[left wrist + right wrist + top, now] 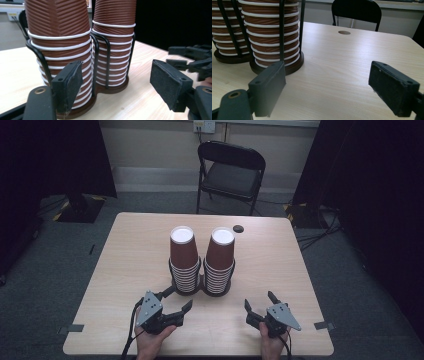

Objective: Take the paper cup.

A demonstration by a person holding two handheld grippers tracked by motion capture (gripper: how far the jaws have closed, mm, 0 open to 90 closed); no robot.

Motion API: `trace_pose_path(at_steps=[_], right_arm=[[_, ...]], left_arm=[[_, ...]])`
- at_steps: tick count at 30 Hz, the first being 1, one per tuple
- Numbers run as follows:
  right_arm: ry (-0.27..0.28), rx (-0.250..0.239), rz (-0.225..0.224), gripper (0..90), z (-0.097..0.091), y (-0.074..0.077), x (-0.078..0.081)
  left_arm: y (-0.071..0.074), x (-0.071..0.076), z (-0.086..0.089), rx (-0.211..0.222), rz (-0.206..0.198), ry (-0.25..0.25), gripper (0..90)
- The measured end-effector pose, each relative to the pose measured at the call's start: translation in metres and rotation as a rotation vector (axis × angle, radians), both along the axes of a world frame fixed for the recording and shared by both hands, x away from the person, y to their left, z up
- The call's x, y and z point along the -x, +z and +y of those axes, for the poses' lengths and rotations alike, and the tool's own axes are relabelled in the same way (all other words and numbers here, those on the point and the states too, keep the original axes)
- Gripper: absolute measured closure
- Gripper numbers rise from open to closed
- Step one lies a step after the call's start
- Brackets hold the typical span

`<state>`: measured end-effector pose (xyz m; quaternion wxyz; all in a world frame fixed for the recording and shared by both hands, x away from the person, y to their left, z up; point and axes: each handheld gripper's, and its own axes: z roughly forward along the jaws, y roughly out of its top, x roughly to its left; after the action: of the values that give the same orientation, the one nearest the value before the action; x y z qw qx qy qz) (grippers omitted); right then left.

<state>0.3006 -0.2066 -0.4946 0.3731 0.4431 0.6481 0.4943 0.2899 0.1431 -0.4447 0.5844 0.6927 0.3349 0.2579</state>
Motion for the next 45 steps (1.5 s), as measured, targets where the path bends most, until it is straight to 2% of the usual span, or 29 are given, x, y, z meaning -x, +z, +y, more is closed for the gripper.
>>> trace_pose_path(at_steps=[2, 4, 6, 8, 15, 19, 22, 27, 34, 43, 45], right_arm=[[0.001, -0.003, -0.001, 13.5, 0.000, 0.000, 0.000], [0.006, -0.008, -0.006, 13.5, -0.001, 0.000, 0.000], [0.007, -0.013, -0.006, 13.5, -0.002, 0.000, 0.000], [0.016, -0.025, -0.012, 13.4, -0.003, 0.000, 0.001], [0.016, -0.025, -0.004, 13.5, -0.003, 0.000, 0.000], [0.028, -0.026, -0.010, 13.5, -0.003, 0.000, 0.001], [0.025, -0.027, -0.009, 13.4, -0.003, 0.000, 0.001], [0.025, -0.027, -0.009, 13.4, -0.003, 0.000, 0.001], [0.025, -0.028, -0.006, 13.6, -0.003, 0.000, 0.000], [0.025, -0.029, -0.005, 13.7, -0.003, 0.000, 0.000], [0.025, -0.028, -0.004, 13.7, -0.003, 0.000, 0.000]], left_arm=[[0.001, -0.001, -0.006, -0.048, -0.009, 0.018, 25.9], [0.003, -0.002, -0.012, -0.049, -0.004, -0.008, 25.0], [0.004, -0.002, -0.013, -0.055, -0.004, -0.006, 24.6], [0.005, -0.003, -0.016, -0.041, -0.003, -0.017, 23.9], [0.009, -0.008, -0.023, -0.043, 0.008, -0.033, 24.2], [0.014, -0.007, -0.030, -0.083, -0.004, -0.033, 24.2], [0.018, -0.007, -0.033, -0.052, -0.009, -0.056, 24.3], [0.025, -0.010, -0.040, -0.081, -0.032, -0.045, 24.5], [0.035, -0.016, -0.045, -0.052, -0.045, -0.055, 24.5], [0.049, -0.025, -0.045, -0.004, -0.024, -0.067, 24.4], [0.054, -0.028, -0.045, -0.001, -0.030, -0.076, 24.4]])
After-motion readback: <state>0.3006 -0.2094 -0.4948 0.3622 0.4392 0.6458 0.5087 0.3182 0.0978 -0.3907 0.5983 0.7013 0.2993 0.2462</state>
